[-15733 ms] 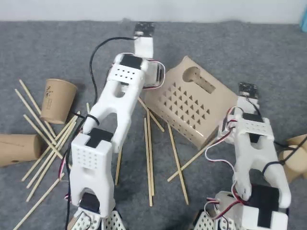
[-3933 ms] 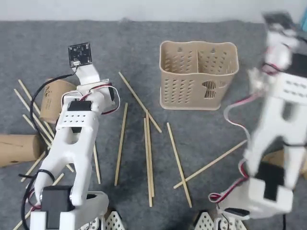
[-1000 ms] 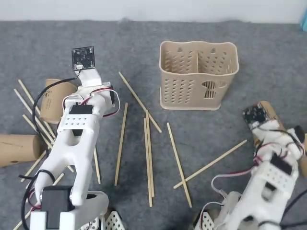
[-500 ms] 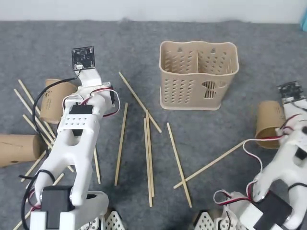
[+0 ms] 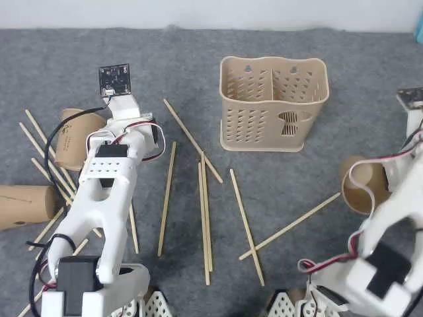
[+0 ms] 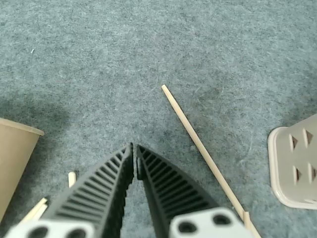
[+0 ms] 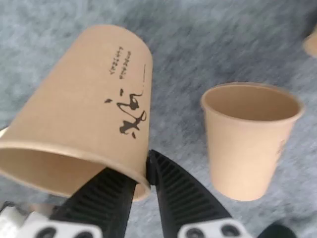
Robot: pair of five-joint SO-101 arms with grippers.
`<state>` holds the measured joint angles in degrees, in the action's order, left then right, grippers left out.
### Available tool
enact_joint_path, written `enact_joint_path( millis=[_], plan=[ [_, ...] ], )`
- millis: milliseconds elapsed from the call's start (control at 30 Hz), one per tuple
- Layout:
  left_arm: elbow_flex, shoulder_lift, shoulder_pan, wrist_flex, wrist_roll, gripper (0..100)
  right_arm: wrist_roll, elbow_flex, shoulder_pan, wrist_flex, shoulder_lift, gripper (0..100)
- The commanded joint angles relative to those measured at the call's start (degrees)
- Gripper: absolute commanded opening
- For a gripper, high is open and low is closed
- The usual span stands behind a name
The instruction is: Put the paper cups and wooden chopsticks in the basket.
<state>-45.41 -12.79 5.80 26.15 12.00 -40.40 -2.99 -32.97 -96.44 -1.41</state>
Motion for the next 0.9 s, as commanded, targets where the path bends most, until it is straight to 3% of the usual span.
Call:
enact_joint_path(
  millis=[0,233,467,867],
  plan=[
    [0.22,-0.26,-0.35,-1.76,-0.62,1,1.85,-11.43,0.57,-6.37,7.43,0.9],
    [0.22,-0.26,-0.35,-1.76,-3.52,1,1.85,-14.77,0.31,-6.46,18.95,3.5],
    [0.22,-0.26,-0.44,-1.76,-3.69,1,3.08,-17.49,2.42,-6.37,14.64,26.6],
    [0.22,-0.26,-1.23,-1.76,-3.78,1,6.07,-16.7,1.63,-6.37,8.4,15.8]
  ],
)
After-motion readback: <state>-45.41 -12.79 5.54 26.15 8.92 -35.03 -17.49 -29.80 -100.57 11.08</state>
